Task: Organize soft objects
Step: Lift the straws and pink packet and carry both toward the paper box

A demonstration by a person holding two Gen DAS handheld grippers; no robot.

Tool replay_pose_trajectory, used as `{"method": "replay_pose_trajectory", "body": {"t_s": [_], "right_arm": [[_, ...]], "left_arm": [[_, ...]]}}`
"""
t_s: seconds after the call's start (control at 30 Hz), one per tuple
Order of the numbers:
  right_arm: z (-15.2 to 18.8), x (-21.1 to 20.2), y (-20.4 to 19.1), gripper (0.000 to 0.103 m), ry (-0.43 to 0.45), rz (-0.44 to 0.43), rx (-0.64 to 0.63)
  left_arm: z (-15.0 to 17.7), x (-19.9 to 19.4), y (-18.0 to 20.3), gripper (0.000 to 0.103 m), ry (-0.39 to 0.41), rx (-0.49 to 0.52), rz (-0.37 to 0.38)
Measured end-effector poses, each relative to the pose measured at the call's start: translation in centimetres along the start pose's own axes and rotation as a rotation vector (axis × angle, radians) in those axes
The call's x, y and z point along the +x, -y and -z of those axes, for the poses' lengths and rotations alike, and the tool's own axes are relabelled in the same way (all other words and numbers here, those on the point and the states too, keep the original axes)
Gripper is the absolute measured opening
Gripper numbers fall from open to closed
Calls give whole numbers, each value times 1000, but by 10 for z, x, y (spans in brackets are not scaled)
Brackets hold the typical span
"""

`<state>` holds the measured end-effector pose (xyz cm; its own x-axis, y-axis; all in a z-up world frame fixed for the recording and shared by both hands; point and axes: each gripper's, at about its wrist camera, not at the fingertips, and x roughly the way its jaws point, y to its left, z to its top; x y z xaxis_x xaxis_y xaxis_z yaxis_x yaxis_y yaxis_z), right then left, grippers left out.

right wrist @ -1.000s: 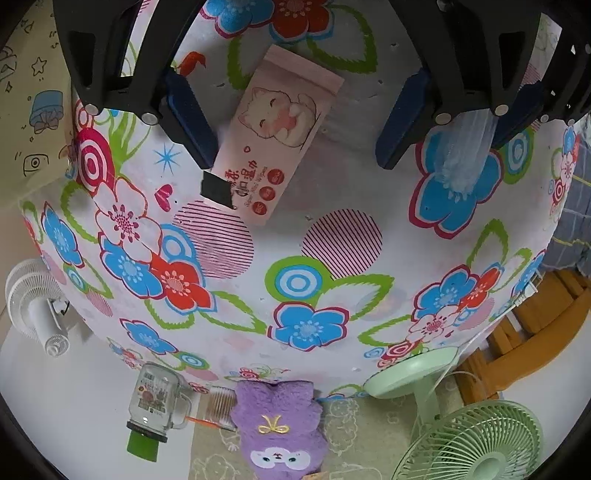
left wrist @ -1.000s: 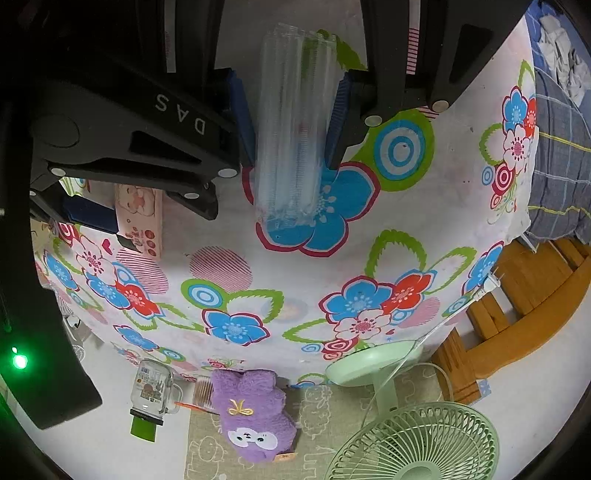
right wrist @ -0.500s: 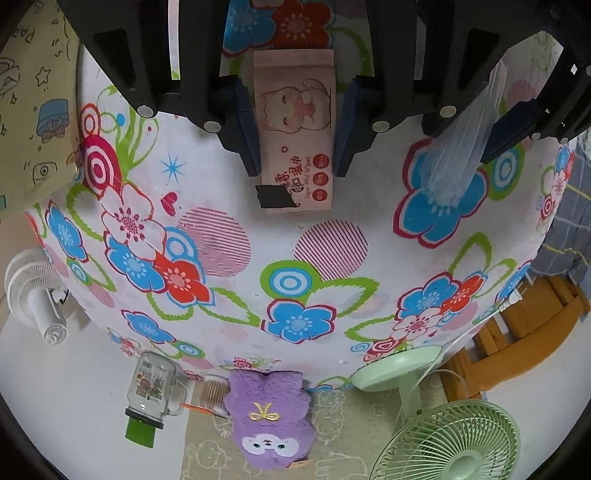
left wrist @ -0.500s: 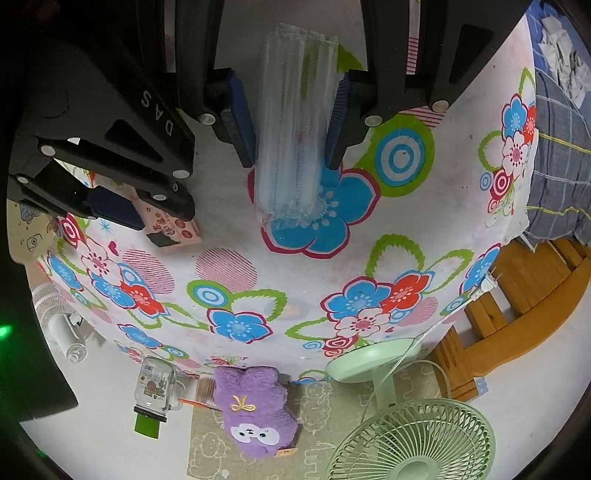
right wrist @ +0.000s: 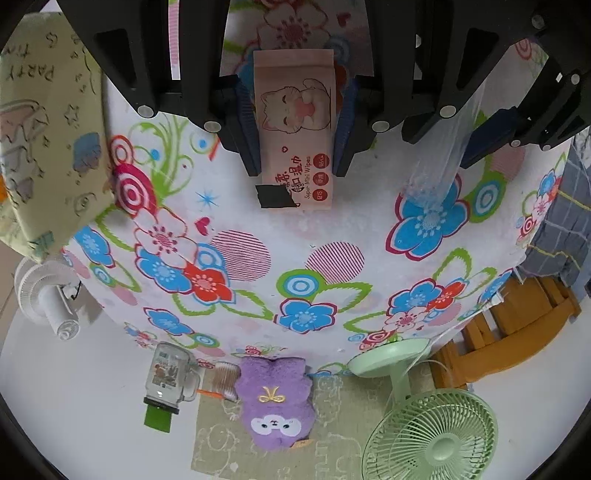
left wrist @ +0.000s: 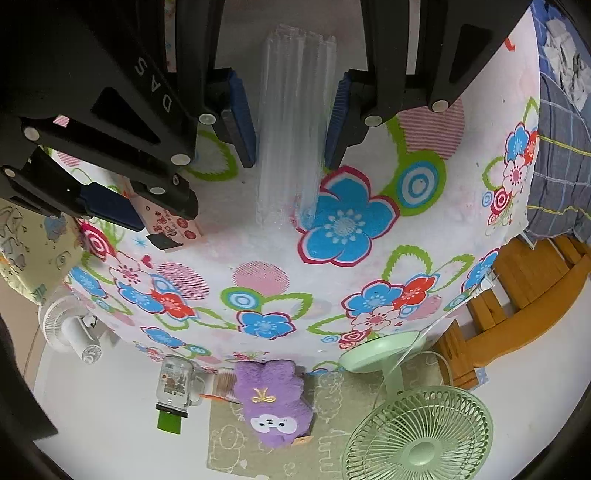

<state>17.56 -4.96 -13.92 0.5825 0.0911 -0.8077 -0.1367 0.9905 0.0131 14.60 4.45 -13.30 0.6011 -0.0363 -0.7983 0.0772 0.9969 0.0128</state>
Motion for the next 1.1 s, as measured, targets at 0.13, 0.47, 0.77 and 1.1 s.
{"method": "replay_pose_trajectory", "body": {"t_s": [0.13, 0.47, 0.77, 1.1], "right_arm": [[7, -11, 5, 42, 12, -1, 0], [22, -46, 20, 42, 71, 13, 5], [33, -79, 37, 42, 123, 11, 20], [40, -111, 56, 42, 180, 17, 31]], "left_arm": [[5, -8, 8, 39, 9, -1, 2], [13, -33, 28, 39, 50, 14, 0], [17, -62, 48, 39, 104, 39, -4], [19, -89, 70, 39, 153, 59, -13]]}}
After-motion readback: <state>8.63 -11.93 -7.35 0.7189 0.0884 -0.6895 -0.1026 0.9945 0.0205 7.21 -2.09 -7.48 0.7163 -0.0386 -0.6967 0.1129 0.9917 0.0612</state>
